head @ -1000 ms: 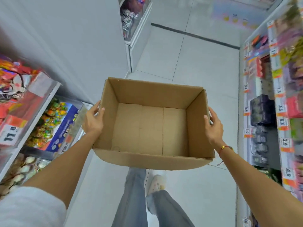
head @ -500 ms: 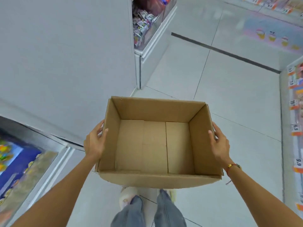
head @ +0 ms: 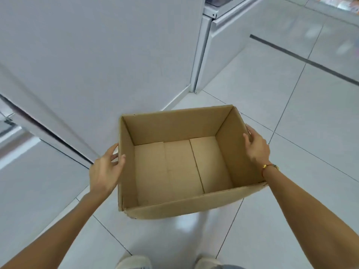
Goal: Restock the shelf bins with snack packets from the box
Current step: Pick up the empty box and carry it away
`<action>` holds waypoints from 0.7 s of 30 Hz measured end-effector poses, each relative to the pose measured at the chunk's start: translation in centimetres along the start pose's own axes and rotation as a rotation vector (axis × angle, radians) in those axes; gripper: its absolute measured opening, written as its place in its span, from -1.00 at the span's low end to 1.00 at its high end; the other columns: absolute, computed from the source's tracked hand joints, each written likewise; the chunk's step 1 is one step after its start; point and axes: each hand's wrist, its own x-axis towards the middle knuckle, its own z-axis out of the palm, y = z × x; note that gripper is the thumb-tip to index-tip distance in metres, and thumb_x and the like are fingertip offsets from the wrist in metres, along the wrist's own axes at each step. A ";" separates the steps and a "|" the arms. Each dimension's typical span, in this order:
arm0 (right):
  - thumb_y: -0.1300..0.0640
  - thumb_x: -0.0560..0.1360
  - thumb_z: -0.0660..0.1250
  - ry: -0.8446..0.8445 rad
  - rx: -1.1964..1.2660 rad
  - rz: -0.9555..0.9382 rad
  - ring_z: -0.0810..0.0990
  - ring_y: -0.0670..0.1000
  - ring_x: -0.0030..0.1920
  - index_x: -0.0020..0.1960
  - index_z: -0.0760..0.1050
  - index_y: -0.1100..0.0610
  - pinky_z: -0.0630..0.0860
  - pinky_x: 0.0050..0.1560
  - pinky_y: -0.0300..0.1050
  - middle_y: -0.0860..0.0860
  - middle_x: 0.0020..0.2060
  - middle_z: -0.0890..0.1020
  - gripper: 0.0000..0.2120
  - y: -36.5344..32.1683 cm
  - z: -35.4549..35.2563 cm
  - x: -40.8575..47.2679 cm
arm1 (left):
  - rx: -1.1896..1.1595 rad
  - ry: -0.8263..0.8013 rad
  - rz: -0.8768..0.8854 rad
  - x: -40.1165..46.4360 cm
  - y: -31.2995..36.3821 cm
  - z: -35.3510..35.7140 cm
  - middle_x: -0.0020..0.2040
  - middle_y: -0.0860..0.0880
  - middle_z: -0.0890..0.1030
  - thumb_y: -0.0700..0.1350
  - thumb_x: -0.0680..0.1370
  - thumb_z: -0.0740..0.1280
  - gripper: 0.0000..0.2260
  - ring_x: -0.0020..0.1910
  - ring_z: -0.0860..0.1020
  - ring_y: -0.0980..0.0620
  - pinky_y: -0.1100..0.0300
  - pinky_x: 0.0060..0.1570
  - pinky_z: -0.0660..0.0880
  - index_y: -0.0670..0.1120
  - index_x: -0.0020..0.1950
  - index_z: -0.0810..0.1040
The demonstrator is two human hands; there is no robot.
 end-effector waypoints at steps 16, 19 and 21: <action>0.05 0.42 0.46 0.282 0.400 0.463 0.30 0.19 0.35 0.47 0.16 0.13 0.41 0.14 0.01 0.17 0.39 0.19 -0.25 2.1 -0.4 -8.7 | 0.159 0.050 0.296 1.0 -0.9 2.2 0.49 0.09 0.25 -0.06 0.64 0.13 -0.60 0.24 0.48 -0.13 -0.07 0.01 0.46 0.07 0.49 0.25; -0.03 0.39 0.48 0.171 0.640 0.535 0.40 0.14 0.28 0.47 0.13 0.15 0.45 0.27 0.13 0.12 0.36 0.20 -0.19 1.6 1.3 -9.6 | 0.070 0.056 0.227 0.4 -1.0 2.6 0.47 0.05 0.34 -0.01 0.65 0.10 -0.60 0.11 0.57 -0.12 -0.07 0.04 0.42 0.09 0.50 0.19; -0.09 0.35 0.48 0.152 0.747 0.461 0.38 0.07 0.31 0.43 0.20 0.07 0.42 0.31 0.12 0.03 0.31 0.29 -0.23 0.5 1.4 -8.3 | 0.007 0.032 0.187 -0.1 -0.6 2.6 0.43 -0.03 0.41 0.05 0.64 0.13 -0.55 0.03 0.61 -0.09 -0.08 0.08 0.42 0.07 0.52 0.15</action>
